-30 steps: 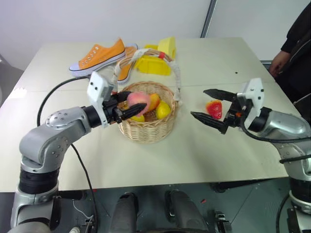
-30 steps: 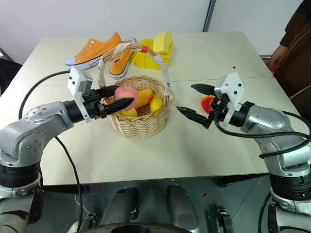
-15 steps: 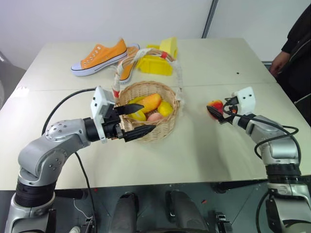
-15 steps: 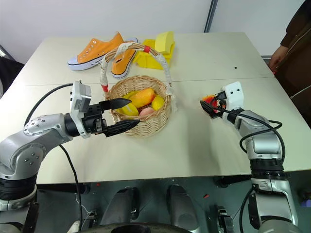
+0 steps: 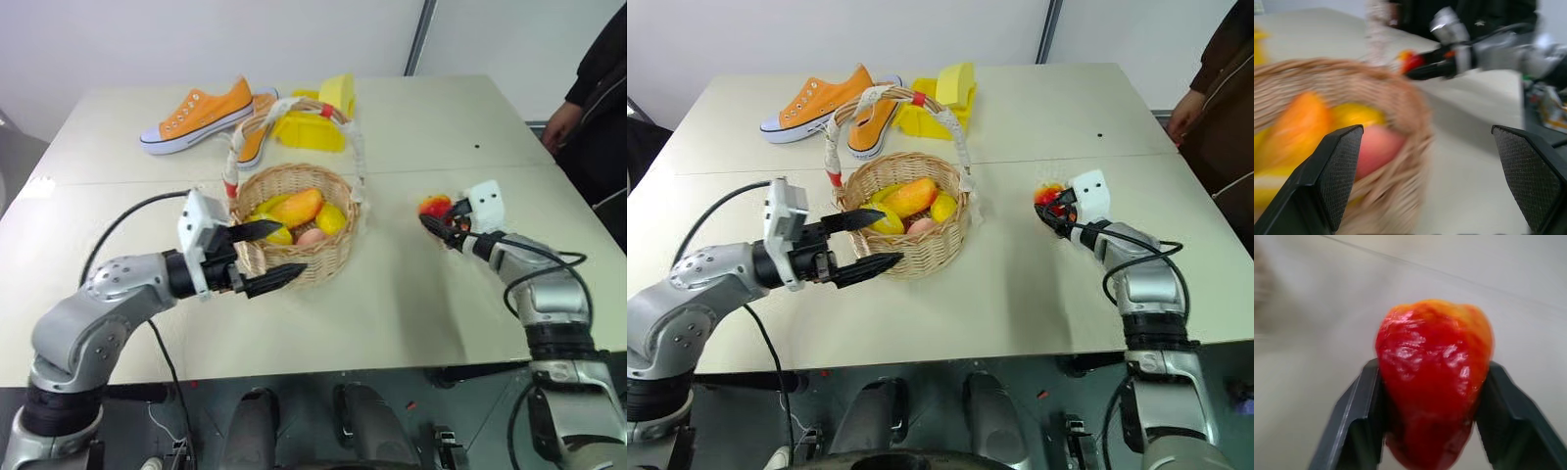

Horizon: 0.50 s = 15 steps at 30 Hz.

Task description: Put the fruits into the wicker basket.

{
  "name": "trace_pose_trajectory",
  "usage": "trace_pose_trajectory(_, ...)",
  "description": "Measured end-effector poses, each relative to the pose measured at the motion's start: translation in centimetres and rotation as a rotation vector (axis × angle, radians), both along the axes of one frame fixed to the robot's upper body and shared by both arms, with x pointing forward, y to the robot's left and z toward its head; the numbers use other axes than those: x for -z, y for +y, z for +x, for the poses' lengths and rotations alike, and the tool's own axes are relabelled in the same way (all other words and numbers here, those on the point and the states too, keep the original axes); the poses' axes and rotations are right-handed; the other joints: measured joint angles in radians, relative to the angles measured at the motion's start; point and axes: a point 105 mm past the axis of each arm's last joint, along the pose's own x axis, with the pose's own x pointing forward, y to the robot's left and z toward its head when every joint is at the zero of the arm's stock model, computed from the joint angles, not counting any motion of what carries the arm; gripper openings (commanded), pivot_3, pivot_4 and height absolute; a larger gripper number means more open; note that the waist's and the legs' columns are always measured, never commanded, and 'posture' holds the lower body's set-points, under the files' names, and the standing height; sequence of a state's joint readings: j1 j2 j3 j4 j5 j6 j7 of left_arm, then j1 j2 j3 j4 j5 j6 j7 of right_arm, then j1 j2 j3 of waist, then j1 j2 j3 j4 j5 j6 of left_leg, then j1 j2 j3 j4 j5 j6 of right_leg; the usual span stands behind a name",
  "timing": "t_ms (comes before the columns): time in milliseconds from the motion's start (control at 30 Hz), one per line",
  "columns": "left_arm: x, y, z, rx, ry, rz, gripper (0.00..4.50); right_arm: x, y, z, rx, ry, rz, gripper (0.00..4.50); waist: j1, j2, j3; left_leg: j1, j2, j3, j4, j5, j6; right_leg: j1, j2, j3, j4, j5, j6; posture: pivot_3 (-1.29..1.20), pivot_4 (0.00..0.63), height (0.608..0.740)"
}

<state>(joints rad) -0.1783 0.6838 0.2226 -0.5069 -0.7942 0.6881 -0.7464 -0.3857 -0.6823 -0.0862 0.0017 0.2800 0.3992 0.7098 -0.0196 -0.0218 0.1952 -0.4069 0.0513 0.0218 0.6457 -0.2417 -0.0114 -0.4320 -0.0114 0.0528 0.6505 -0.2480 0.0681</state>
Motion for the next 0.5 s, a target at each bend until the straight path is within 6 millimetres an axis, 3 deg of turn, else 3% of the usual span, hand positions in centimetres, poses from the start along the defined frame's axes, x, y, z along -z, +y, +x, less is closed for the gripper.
trace_pose_trajectory(67,-0.1,2.4,0.2,-0.081,-0.034,-0.02,4.5,-2.2,2.8,-2.7,-0.205,-0.025,-0.003,1.87,-0.002,0.0,0.0,0.0,0.001,0.0,0.0,0.0,0.0,0.0,0.0,0.0,0.0,0.0,0.0,0.0,0.15,0.74)
trace_pose_trajectory(167,-0.1,4.1,0.0,-0.116,-0.069,-0.022,4.5,-4.7,7.4,-5.5,-0.433,-0.044,0.062,1.87,-0.006,0.0,0.0,0.001,0.001,0.0,0.001,0.0,0.0,0.001,0.0,0.0,0.0,-0.001,-0.005,0.0,0.15,0.74)
trace_pose_trajectory(333,-0.1,5.0,0.1,-0.136,-0.085,-0.022,4.5,-7.0,16.3,-5.8,-0.547,-0.055,0.219,1.87,-0.019,-0.001,0.0,0.001,0.001,0.0,0.002,0.001,-0.001,0.001,0.0,0.0,0.0,0.002,-0.01,0.0,0.15,0.74)
trace_pose_trajectory(433,-0.1,5.0,0.1,-0.14,-0.086,-0.023,4.5,-6.9,18.4,-5.2,-0.509,-0.013,0.236,1.87,-0.015,-0.002,-0.001,-0.002,0.0,0.0,0.002,0.001,-0.001,0.0,-0.002,0.0,-0.001,0.0,-0.008,0.0,0.15,0.74)
trace_pose_trajectory(500,-0.1,5.0,0.1,-0.144,-0.088,-0.021,4.5,-6.5,19.1,-4.6,-0.479,0.009,0.237,2.91,-0.017,-0.002,-0.001,-0.003,0.0,0.001,0.001,0.001,-0.001,-0.001,-0.004,0.0,-0.002,0.0,-0.007,0.0,0.15,0.74)
